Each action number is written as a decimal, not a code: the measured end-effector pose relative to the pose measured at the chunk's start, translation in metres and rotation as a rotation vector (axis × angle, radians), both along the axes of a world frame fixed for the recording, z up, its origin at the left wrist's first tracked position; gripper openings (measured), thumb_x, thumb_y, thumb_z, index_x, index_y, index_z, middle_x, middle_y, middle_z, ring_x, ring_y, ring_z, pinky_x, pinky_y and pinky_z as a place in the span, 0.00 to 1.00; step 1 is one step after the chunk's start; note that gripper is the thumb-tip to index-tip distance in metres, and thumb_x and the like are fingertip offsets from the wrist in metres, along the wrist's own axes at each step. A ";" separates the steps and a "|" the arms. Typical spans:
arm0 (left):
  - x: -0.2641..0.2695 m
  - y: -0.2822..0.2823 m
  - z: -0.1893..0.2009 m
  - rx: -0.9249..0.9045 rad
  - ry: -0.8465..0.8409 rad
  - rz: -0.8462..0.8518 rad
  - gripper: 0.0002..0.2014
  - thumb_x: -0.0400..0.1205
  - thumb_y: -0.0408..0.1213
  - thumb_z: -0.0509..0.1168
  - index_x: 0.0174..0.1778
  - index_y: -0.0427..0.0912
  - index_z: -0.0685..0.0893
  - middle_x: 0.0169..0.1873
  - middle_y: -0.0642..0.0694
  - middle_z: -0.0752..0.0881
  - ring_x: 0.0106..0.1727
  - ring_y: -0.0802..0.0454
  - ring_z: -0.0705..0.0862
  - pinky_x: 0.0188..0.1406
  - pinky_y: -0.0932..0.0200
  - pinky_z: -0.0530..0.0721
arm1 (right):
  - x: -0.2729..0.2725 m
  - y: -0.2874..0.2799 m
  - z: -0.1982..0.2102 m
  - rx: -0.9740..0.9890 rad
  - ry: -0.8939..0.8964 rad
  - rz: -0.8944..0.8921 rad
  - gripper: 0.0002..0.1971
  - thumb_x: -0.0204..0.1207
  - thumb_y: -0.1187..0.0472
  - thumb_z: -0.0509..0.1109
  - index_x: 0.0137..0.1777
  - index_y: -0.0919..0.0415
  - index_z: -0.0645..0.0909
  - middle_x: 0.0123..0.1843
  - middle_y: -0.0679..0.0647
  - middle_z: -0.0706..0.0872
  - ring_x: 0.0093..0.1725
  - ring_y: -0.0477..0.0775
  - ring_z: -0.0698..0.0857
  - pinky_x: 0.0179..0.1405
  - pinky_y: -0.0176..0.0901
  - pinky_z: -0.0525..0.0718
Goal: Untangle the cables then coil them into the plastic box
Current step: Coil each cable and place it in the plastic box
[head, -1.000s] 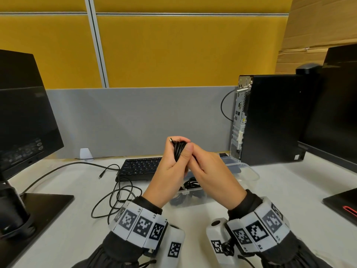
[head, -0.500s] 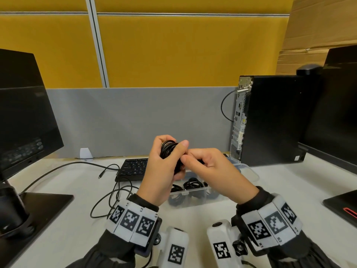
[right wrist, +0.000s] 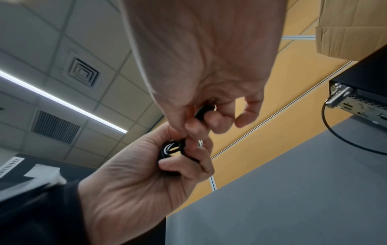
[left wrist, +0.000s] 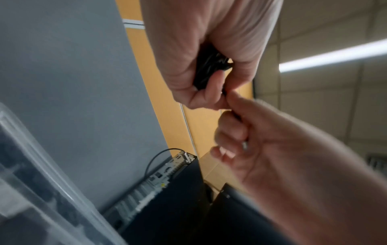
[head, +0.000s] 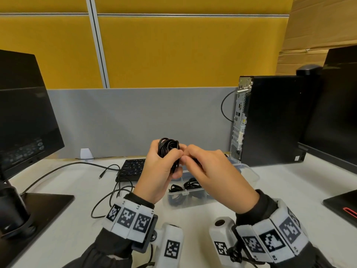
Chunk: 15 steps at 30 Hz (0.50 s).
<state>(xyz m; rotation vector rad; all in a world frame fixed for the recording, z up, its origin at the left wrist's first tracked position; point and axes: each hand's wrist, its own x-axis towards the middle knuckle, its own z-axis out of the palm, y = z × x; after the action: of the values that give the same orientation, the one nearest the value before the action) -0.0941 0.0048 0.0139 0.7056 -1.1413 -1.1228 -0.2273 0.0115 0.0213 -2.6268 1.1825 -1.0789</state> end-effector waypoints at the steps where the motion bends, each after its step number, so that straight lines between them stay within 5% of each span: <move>1: -0.001 -0.001 -0.002 0.004 -0.049 0.032 0.09 0.79 0.23 0.60 0.46 0.39 0.69 0.27 0.48 0.81 0.20 0.53 0.71 0.17 0.62 0.66 | 0.002 0.000 -0.001 -0.014 -0.005 -0.017 0.07 0.85 0.56 0.56 0.51 0.51 0.76 0.23 0.36 0.68 0.29 0.32 0.74 0.36 0.40 0.62; 4: -0.002 -0.007 -0.009 0.006 -0.198 0.160 0.06 0.80 0.30 0.61 0.44 0.41 0.69 0.32 0.42 0.78 0.25 0.51 0.75 0.22 0.59 0.75 | 0.008 -0.003 -0.009 -0.151 0.022 -0.123 0.12 0.82 0.54 0.53 0.47 0.54 0.78 0.27 0.40 0.76 0.31 0.41 0.76 0.40 0.48 0.72; 7: 0.002 -0.013 -0.014 -0.049 -0.325 0.268 0.06 0.79 0.39 0.65 0.45 0.42 0.75 0.42 0.40 0.79 0.38 0.52 0.79 0.36 0.58 0.79 | 0.013 -0.006 -0.017 -0.290 0.024 -0.215 0.15 0.80 0.54 0.51 0.42 0.54 0.79 0.28 0.44 0.81 0.29 0.50 0.79 0.33 0.47 0.74; 10: 0.002 -0.013 -0.012 -0.068 -0.280 0.248 0.10 0.80 0.34 0.66 0.56 0.48 0.78 0.44 0.46 0.86 0.43 0.54 0.85 0.44 0.60 0.84 | 0.015 -0.009 -0.019 -0.358 0.010 -0.279 0.14 0.79 0.55 0.52 0.40 0.54 0.78 0.27 0.44 0.80 0.27 0.49 0.79 0.30 0.45 0.73; 15: 0.000 -0.013 -0.012 -0.009 -0.143 0.207 0.25 0.80 0.29 0.65 0.71 0.52 0.67 0.41 0.45 0.90 0.45 0.53 0.89 0.53 0.55 0.86 | 0.012 -0.014 -0.022 -0.388 0.032 -0.353 0.14 0.79 0.55 0.51 0.39 0.55 0.77 0.23 0.45 0.77 0.24 0.50 0.77 0.28 0.45 0.75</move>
<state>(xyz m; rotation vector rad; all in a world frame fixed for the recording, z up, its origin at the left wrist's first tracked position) -0.0941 -0.0083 0.0022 0.8869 -1.1637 -0.9035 -0.2153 -0.0028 -0.0005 -2.7799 1.6387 -1.4630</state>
